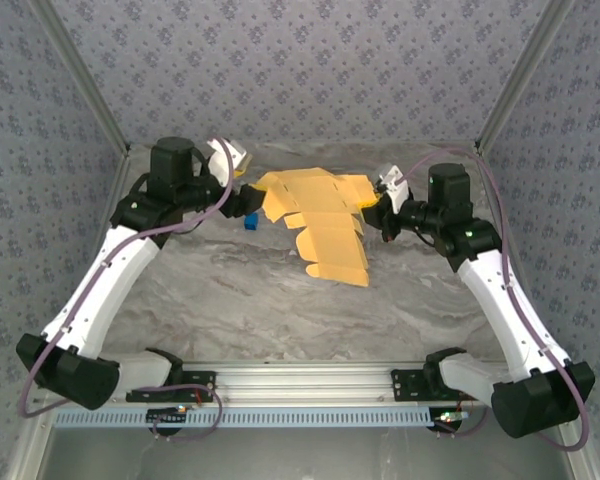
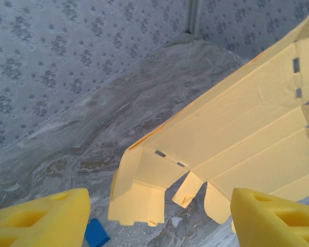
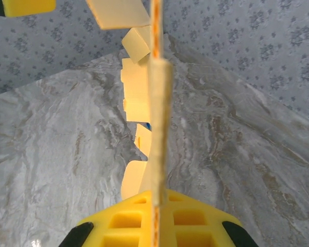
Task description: Fold the paper box
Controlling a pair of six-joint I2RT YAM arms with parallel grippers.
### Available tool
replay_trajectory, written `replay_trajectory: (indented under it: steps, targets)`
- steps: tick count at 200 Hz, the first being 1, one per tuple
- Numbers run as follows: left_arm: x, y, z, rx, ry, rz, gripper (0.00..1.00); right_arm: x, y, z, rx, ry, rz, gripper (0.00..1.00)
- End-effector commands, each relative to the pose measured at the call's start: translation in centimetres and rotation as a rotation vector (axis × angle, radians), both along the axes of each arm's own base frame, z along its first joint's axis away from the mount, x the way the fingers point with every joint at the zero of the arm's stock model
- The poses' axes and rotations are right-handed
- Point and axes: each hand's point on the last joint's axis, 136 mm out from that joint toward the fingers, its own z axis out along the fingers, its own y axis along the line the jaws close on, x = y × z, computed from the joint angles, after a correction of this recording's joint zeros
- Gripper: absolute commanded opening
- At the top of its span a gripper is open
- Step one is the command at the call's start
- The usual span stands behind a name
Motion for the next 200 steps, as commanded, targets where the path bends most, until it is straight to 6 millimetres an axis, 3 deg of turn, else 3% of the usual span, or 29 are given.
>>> replay_trajectory:
  steps: [1, 14, 61, 90, 160, 200]
  targets:
    - [-0.9, -1.6, 1.2, 0.045, -0.049, -0.141, 0.72, -1.2, 0.7, 1.1, 0.008, 0.006, 0.086, 0.0]
    - [-1.0, -2.2, 0.7, 0.077, -0.044, -0.188, 0.72, -1.3, 1.1, 2.0, 0.015, -0.01, 0.12, 0.0]
    - [-1.0, -3.9, -1.4, 0.154, -0.057, -0.332, 0.72, -1.5, 1.7, 1.9, -0.007, -0.02, 0.198, 0.0]
    - [-0.7, -4.5, -1.0, 0.141, -0.062, -0.356, 0.7, -1.5, 1.6, 1.2, -0.023, 0.009, 0.212, 0.0]
    - [-1.3, -5.6, -0.7, 0.089, -0.041, -0.428, 0.33, -1.0, 2.0, 1.3, -0.01, 0.019, 0.23, 0.0]
    - [-1.2, -5.7, -0.8, 0.09, -0.042, -0.434, 0.22, -1.1, 2.1, 1.5, -0.005, 0.018, 0.234, 0.0]
